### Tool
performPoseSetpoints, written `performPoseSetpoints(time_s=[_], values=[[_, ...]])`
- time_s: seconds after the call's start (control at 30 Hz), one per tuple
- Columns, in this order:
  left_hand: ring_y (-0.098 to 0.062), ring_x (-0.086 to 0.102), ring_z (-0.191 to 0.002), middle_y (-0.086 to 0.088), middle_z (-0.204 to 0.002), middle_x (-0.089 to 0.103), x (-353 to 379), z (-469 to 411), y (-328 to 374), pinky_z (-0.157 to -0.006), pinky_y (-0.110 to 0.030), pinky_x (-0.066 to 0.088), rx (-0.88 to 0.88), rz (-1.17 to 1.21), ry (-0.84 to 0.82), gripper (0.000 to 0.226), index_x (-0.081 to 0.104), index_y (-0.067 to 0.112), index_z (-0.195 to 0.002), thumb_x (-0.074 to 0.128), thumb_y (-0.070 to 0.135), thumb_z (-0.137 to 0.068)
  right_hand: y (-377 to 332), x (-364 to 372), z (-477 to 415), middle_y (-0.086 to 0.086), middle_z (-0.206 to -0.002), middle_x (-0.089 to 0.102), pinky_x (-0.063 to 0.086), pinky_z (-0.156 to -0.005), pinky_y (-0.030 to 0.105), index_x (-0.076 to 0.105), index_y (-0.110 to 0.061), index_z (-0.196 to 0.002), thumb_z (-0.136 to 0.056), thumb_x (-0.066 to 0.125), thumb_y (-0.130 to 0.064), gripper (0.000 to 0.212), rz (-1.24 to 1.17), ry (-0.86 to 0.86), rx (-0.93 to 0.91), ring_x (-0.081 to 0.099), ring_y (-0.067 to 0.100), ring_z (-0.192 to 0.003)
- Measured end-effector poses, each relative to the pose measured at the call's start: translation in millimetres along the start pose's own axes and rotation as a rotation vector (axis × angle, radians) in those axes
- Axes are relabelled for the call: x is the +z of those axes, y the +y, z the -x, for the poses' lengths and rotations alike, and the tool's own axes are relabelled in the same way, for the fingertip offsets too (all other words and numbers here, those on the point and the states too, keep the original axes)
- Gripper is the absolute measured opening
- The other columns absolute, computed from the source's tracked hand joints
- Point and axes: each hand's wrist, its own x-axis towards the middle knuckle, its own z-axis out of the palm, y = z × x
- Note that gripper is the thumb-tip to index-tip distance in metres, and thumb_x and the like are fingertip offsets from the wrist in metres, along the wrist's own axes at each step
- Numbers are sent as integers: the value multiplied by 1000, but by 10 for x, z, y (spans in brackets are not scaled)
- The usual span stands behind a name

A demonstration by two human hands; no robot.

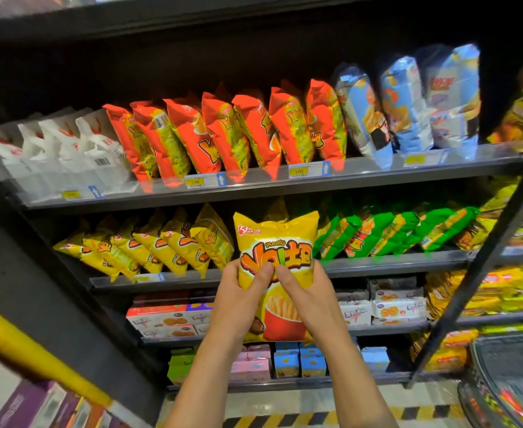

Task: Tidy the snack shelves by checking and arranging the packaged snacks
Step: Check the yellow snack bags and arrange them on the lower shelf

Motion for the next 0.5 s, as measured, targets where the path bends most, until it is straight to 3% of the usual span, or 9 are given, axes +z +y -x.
performPoseSetpoints(time_s=[0.07, 0.17, 0.23, 0.37, 0.5], values=[[-2, 75, -95, 15, -116, 73, -32, 5, 52, -75, -26, 62, -34, -9, -56, 50, 57, 38, -127, 65, 65, -86, 1, -53, 3, -10, -114, 75, 62, -84, 33, 60, -35, -124, -69, 74, -80, 72, -37, 15, 3, 73, 10, -104], [-12, 77, -105, 9, -115, 79, -82, -15, 157, -90, -38, 61, -115, 102, -159, 58, 63, 32, -130, 50, 73, -91, 50, -181, -9, -2, -113, 79, 62, -92, 46, 64, -28, -127, -65, 75, -84, 85, -205, 2, 98, 77, 19, -104], [-15, 75, -111, 5, -121, 78, -117, -25, 225, -100, -44, 56, -148, 199, -158, 71, 62, 26, -136, 41, 75, -91, 80, -256, -12, 5, -111, 80, 61, -94, 50, 65, -20, -127, -73, 69, -71, 75, -356, -27, 175, 78, 26, -103], [-25, 73, -118, -5, -128, 76, -144, -22, 312, -104, -48, 53, -184, 354, -162, 77, 54, 16, -143, 39, 71, -91, 138, -333, -24, 16, -123, 76, 52, -106, 61, 60, -15, -139, -75, 65, -65, 81, -573, -70, 287, 73, 36, -115], [-24, 73, -120, -5, -130, 75, -101, -10, 359, -104, -47, 53, -176, 340, -215, 78, 53, 17, -145, 40, 71, -90, 112, -360, -28, 15, -124, 76, 55, -102, 58, 59, -16, -140, -73, 65, -68, 85, -570, -61, 287, 73, 35, -114]])
